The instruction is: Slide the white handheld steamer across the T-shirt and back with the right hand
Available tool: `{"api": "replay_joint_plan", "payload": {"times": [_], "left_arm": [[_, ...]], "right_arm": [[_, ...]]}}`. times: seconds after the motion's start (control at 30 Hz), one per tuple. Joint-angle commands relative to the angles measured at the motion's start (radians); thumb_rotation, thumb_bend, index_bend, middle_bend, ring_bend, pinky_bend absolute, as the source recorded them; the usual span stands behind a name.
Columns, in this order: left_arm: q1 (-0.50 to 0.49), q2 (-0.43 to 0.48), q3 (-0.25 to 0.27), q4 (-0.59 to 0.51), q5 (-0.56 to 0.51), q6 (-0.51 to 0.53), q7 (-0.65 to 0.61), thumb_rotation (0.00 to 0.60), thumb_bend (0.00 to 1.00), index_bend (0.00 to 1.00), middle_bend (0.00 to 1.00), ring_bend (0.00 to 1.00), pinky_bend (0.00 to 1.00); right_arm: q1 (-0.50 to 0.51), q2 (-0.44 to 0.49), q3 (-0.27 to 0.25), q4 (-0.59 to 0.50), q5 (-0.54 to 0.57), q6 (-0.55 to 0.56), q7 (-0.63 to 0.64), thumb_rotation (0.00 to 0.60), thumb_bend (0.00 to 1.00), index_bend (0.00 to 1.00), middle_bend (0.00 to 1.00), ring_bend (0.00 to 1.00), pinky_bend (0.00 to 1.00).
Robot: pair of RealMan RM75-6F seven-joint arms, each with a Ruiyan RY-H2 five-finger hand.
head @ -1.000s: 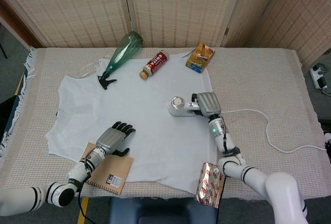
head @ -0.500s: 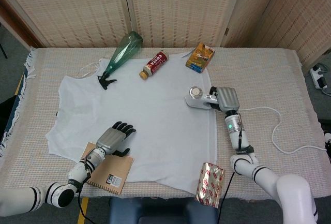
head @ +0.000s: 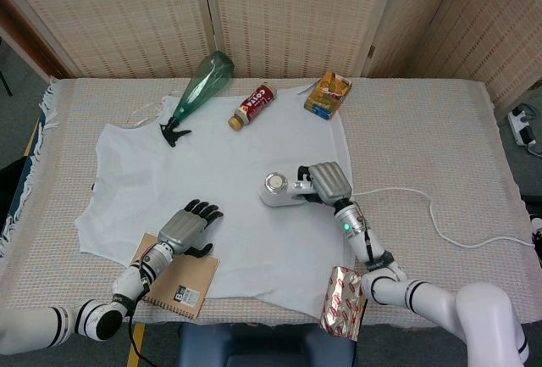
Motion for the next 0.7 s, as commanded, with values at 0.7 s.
{"api": "replay_joint_plan", "payload": {"times": [0.7], "left_arm": [[0.0,-0.003,0.004,0.005,0.004,0.0,0.0,0.419,0.46,0.16,0.1,0.0,0.0]], "right_arm": [[-0.233,0.316,-0.176,-0.284,-0.12,0.155,0.073,0.6,0.94,0.83,0.86,0.82,0.95]]}}
